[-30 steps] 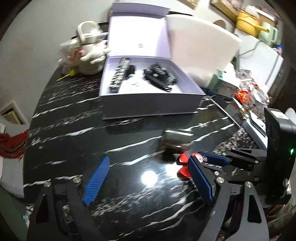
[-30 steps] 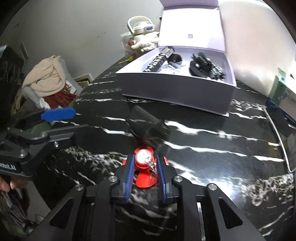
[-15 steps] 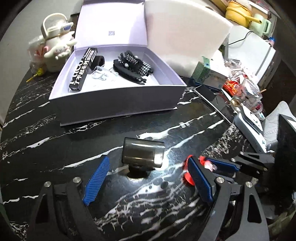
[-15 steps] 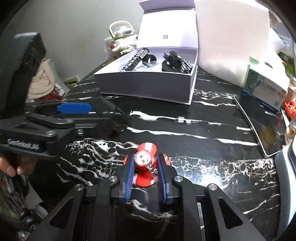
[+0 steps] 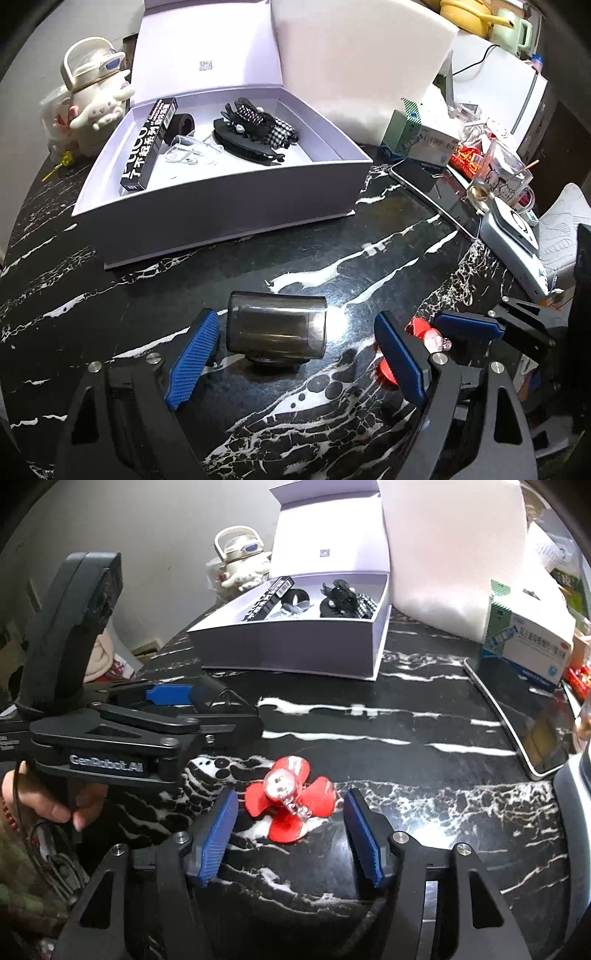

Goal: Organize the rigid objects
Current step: 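Close the left gripper on the dark glass cup while the right gripper holds the red fan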

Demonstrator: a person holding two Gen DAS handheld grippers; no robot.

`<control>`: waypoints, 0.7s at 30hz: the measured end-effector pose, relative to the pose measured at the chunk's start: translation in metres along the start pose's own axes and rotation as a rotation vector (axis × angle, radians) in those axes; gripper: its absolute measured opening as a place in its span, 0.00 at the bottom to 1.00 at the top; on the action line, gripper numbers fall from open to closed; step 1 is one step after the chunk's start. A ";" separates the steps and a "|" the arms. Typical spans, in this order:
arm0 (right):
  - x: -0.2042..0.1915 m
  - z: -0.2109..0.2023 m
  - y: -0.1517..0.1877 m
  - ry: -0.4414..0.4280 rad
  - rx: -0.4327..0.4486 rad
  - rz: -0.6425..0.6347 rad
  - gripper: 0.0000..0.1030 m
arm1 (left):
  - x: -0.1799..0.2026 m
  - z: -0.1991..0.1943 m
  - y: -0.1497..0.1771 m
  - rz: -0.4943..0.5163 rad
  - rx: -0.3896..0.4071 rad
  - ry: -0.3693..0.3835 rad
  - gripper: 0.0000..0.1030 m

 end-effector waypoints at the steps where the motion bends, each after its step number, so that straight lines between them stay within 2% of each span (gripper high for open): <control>1: -0.001 0.000 0.000 0.003 0.001 0.001 0.65 | -0.001 0.001 0.000 -0.004 -0.004 -0.002 0.84; 3: -0.003 0.001 -0.001 0.004 0.002 -0.005 0.69 | -0.005 0.002 -0.001 -0.018 0.000 -0.005 0.79; 4: -0.004 0.002 -0.002 0.006 0.003 -0.008 0.72 | -0.007 0.002 -0.001 -0.025 0.009 -0.008 0.69; 7: -0.008 0.005 -0.004 0.027 0.012 -0.024 0.76 | -0.010 0.005 0.000 -0.037 -0.002 -0.012 0.50; 9: -0.011 0.008 -0.006 0.061 0.018 -0.046 0.76 | -0.009 0.004 0.001 -0.029 0.006 -0.020 0.44; 13: -0.014 0.013 -0.008 0.126 0.022 -0.073 0.75 | -0.005 0.002 0.004 -0.006 0.014 -0.026 0.43; 17: -0.012 0.013 -0.008 0.188 0.040 -0.096 0.54 | -0.006 0.000 0.007 -0.004 0.011 -0.018 0.42; 21: -0.006 0.011 -0.009 0.146 0.051 -0.082 0.54 | -0.008 -0.003 0.011 -0.014 0.011 -0.014 0.42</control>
Point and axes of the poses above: each gripper's, at about its wrist camera, not at the fingertips, and z roughly the way its jaws point, x to its right, y to its underside, the point moved 5 cm from there along z, roughly the way its jaws point, and after that the axes turned 7 degrees about -x, right-handed, at the moved point
